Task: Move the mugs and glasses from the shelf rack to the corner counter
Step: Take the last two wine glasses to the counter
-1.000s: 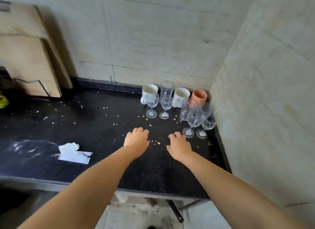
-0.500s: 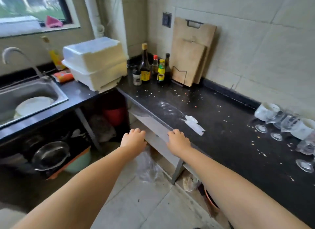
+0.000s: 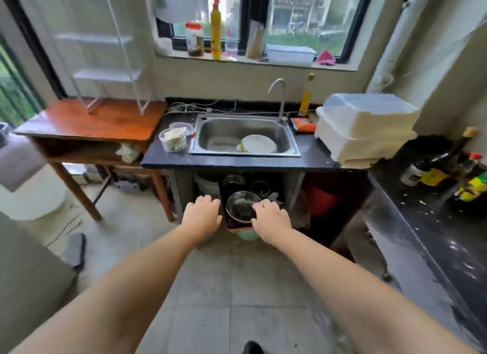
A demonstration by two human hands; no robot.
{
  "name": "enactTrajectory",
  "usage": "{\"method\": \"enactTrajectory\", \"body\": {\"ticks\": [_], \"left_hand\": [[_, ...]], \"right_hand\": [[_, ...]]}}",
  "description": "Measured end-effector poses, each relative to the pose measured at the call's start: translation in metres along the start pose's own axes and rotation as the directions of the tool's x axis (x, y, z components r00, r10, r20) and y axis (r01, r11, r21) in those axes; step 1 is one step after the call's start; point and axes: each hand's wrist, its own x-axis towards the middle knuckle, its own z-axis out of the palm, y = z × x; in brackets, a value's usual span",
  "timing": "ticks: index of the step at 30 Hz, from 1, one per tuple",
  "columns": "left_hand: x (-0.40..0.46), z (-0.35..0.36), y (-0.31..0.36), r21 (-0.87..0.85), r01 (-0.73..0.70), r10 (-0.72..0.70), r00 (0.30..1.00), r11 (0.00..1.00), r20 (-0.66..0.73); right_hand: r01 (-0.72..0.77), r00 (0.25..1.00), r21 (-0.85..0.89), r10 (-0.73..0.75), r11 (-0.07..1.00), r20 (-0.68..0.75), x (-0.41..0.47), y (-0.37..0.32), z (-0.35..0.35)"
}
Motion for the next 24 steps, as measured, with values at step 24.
{"method": "enactTrajectory", "body": {"ticks": [24], "left_hand": [[0.130, -0.070, -0.403, -0.112, 0.598, -0.606, 0.794, 0.794, -0.055]], "right_hand": [[0.617, 0.787, -0.096, -0.614, 0.781, 0.063, 0.349, -0.384, -0.042]]}}
